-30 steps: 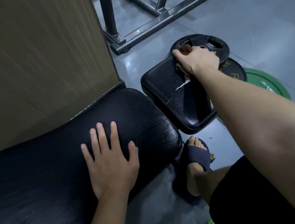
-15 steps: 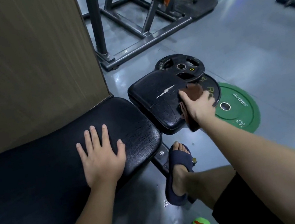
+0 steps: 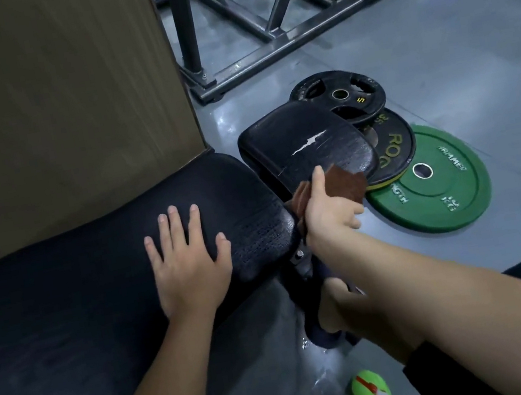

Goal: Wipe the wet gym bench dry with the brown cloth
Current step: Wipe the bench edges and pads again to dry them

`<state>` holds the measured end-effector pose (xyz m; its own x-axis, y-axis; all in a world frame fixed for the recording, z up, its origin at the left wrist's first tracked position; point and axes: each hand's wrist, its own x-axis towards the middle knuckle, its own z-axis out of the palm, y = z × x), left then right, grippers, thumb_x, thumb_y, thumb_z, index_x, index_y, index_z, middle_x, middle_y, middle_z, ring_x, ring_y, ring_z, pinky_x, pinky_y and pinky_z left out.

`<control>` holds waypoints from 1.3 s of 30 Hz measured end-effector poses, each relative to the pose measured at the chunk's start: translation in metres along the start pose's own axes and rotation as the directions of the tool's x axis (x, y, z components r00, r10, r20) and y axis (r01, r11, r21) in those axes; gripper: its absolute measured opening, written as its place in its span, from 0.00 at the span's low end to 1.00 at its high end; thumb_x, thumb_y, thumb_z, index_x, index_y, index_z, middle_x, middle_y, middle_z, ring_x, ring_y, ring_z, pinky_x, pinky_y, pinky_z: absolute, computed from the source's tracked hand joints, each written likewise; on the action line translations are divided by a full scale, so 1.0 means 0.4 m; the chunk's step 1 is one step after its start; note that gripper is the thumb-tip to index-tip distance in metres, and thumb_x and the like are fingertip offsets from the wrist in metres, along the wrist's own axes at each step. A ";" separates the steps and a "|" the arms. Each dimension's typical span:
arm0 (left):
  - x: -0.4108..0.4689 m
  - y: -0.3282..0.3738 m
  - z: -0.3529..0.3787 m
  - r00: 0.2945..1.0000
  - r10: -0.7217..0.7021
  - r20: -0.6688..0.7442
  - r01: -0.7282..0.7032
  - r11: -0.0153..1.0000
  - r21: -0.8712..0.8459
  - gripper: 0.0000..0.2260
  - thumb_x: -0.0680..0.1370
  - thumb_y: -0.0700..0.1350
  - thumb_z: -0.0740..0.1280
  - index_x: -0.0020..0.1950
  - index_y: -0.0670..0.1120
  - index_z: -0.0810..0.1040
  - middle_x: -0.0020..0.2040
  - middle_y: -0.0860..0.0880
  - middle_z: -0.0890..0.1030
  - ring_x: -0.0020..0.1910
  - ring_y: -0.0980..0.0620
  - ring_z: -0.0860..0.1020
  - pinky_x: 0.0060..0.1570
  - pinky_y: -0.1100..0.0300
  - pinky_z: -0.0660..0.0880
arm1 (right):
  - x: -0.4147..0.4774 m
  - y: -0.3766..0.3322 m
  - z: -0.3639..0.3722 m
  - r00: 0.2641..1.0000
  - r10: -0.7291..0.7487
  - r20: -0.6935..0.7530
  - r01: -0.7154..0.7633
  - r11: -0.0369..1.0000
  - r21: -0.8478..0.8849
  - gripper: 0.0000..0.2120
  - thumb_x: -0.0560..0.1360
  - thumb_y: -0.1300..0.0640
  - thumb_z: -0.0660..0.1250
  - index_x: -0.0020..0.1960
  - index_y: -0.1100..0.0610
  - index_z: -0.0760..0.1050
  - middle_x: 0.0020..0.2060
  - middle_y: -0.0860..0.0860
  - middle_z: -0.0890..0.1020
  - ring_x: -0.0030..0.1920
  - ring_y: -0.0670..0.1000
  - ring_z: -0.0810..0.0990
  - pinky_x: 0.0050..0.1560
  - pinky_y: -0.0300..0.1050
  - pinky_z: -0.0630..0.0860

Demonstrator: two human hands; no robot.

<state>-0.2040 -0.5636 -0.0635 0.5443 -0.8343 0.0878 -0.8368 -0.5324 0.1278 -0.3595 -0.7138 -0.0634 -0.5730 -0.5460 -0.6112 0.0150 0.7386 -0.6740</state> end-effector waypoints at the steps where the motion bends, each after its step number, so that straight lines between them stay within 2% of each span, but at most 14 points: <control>1: 0.000 0.000 0.000 1.000 -0.001 0.002 0.001 1.000 0.000 0.33 0.80 0.62 0.48 0.83 0.50 0.58 0.83 0.43 0.57 0.83 0.45 0.53 0.80 0.40 0.50 | 0.015 -0.019 -0.012 1.000 -0.011 -0.018 0.011 1.000 0.008 0.52 0.67 0.26 0.71 0.73 0.63 0.60 0.73 0.63 0.67 0.72 0.69 0.69 0.72 0.64 0.64; 6: 0.007 0.000 0.001 1.000 -0.005 0.013 0.005 1.000 -0.027 0.33 0.80 0.61 0.49 0.83 0.50 0.58 0.83 0.43 0.56 0.83 0.45 0.52 0.80 0.41 0.48 | 0.093 -0.093 -0.056 0.996 -0.090 0.008 0.088 0.988 0.123 0.56 0.64 0.25 0.73 0.77 0.60 0.59 0.73 0.60 0.70 0.68 0.65 0.75 0.67 0.63 0.74; 11: 0.003 -0.001 -0.011 0.998 0.007 0.058 -0.004 0.999 -0.037 0.33 0.81 0.62 0.45 0.83 0.49 0.57 0.84 0.43 0.55 0.83 0.45 0.51 0.80 0.40 0.47 | 0.033 -0.051 -0.089 0.986 -0.138 0.098 0.135 0.990 0.042 0.57 0.63 0.23 0.72 0.76 0.60 0.60 0.72 0.60 0.73 0.67 0.64 0.77 0.66 0.60 0.75; 15: -0.006 -0.019 -0.035 0.991 0.051 0.120 -0.036 0.991 -0.130 0.33 0.82 0.63 0.39 0.84 0.50 0.55 0.84 0.44 0.53 0.83 0.47 0.48 0.80 0.43 0.43 | -0.057 0.051 -0.108 0.878 -0.333 0.344 0.375 0.925 -0.064 0.46 0.70 0.29 0.71 0.70 0.65 0.68 0.62 0.62 0.79 0.56 0.59 0.80 0.58 0.49 0.76; 17: -0.032 -0.036 -0.053 0.988 0.106 0.111 -0.074 0.962 -0.262 0.33 0.82 0.63 0.39 0.84 0.51 0.54 0.84 0.46 0.54 0.83 0.50 0.48 0.81 0.46 0.41 | -0.121 0.125 -0.112 0.862 -0.207 0.463 0.307 0.940 -0.151 0.47 0.67 0.23 0.69 0.65 0.63 0.74 0.56 0.56 0.81 0.54 0.57 0.79 0.59 0.45 0.72; 19: -0.071 -0.067 -0.069 0.984 0.151 0.093 -0.109 0.929 -0.353 0.31 0.83 0.62 0.40 0.84 0.50 0.53 0.84 0.48 0.53 0.83 0.53 0.47 0.81 0.48 0.40 | -0.181 0.187 -0.116 0.873 -0.137 0.469 0.260 0.943 -0.209 0.47 0.67 0.23 0.68 0.66 0.62 0.76 0.58 0.56 0.81 0.60 0.58 0.79 0.62 0.45 0.70; 22: -0.146 -0.143 -0.088 0.990 0.119 0.072 -0.085 0.926 -0.368 0.33 0.82 0.63 0.39 0.84 0.50 0.53 0.84 0.49 0.53 0.83 0.54 0.47 0.81 0.48 0.41 | -0.254 0.260 -0.130 0.811 -0.186 0.554 0.325 0.932 -0.162 0.42 0.71 0.27 0.68 0.72 0.57 0.74 0.65 0.52 0.81 0.68 0.56 0.77 0.73 0.50 0.69; 25: -0.212 -0.239 -0.105 0.994 0.025 0.105 0.009 0.950 -0.313 0.35 0.81 0.64 0.39 0.84 0.49 0.53 0.84 0.46 0.52 0.83 0.50 0.46 0.81 0.46 0.42 | -0.337 0.319 -0.122 0.743 -0.124 0.658 0.289 0.946 -0.148 0.48 0.66 0.22 0.68 0.73 0.54 0.70 0.63 0.51 0.81 0.63 0.55 0.80 0.71 0.52 0.73; 27: -0.247 -0.303 -0.120 0.991 -0.033 0.133 0.065 0.966 -0.248 0.36 0.80 0.65 0.39 0.84 0.49 0.51 0.84 0.45 0.50 0.83 0.48 0.44 0.81 0.45 0.41 | -0.371 0.333 -0.098 0.760 -0.095 0.643 0.211 0.972 -0.105 0.47 0.59 0.17 0.67 0.63 0.53 0.71 0.54 0.53 0.81 0.52 0.54 0.82 0.58 0.50 0.78; 29: -0.280 -0.366 -0.135 0.979 -0.088 0.181 0.120 0.977 -0.174 0.35 0.81 0.66 0.39 0.84 0.50 0.47 0.85 0.44 0.46 0.83 0.46 0.41 0.80 0.43 0.38 | -0.381 0.306 -0.085 0.808 -0.085 0.583 0.114 0.993 -0.014 0.39 0.64 0.20 0.67 0.55 0.54 0.73 0.44 0.54 0.80 0.40 0.54 0.81 0.44 0.46 0.78; 30: -0.297 -0.398 -0.139 0.970 -0.115 0.215 0.146 0.980 -0.136 0.34 0.81 0.67 0.40 0.84 0.51 0.45 0.85 0.44 0.44 0.83 0.46 0.39 0.79 0.42 0.36 | -0.378 0.281 -0.084 0.835 -0.085 0.544 0.075 0.996 0.041 0.36 0.67 0.22 0.67 0.52 0.54 0.72 0.41 0.53 0.80 0.37 0.54 0.80 0.42 0.46 0.77; 32: -0.333 -0.448 -0.142 0.948 -0.149 0.281 0.171 0.984 -0.056 0.36 0.79 0.70 0.37 0.84 0.53 0.40 0.84 0.47 0.39 0.82 0.46 0.36 0.78 0.40 0.34 | -0.344 0.238 -0.079 0.872 -0.082 0.482 0.047 0.995 0.085 0.33 0.70 0.26 0.68 0.50 0.57 0.73 0.40 0.51 0.80 0.38 0.53 0.81 0.49 0.48 0.80; 35: -0.366 -0.469 -0.136 0.938 -0.161 0.307 0.172 0.985 -0.009 0.40 0.74 0.73 0.32 0.83 0.56 0.38 0.83 0.50 0.35 0.81 0.44 0.33 0.78 0.40 0.33 | -0.289 0.205 -0.071 0.866 -0.117 0.486 0.064 0.990 0.125 0.32 0.70 0.27 0.69 0.52 0.56 0.81 0.52 0.52 0.87 0.49 0.56 0.86 0.58 0.54 0.82; 39: -0.357 -0.457 -0.144 0.924 -0.188 0.334 0.203 0.979 -0.012 0.36 0.79 0.72 0.39 0.83 0.57 0.36 0.83 0.51 0.32 0.80 0.44 0.30 0.77 0.40 0.33 | -0.313 0.219 -0.051 0.953 -0.068 0.294 0.077 0.997 -0.021 0.44 0.69 0.25 0.67 0.71 0.58 0.69 0.68 0.57 0.77 0.67 0.62 0.77 0.72 0.58 0.70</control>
<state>-0.1251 -0.3390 -0.0425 0.6398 -0.7184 -0.2731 -0.7079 -0.6892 0.1546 -0.3031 -0.5726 -0.0374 -0.3066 -0.6868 -0.6590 -0.0468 0.7024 -0.7102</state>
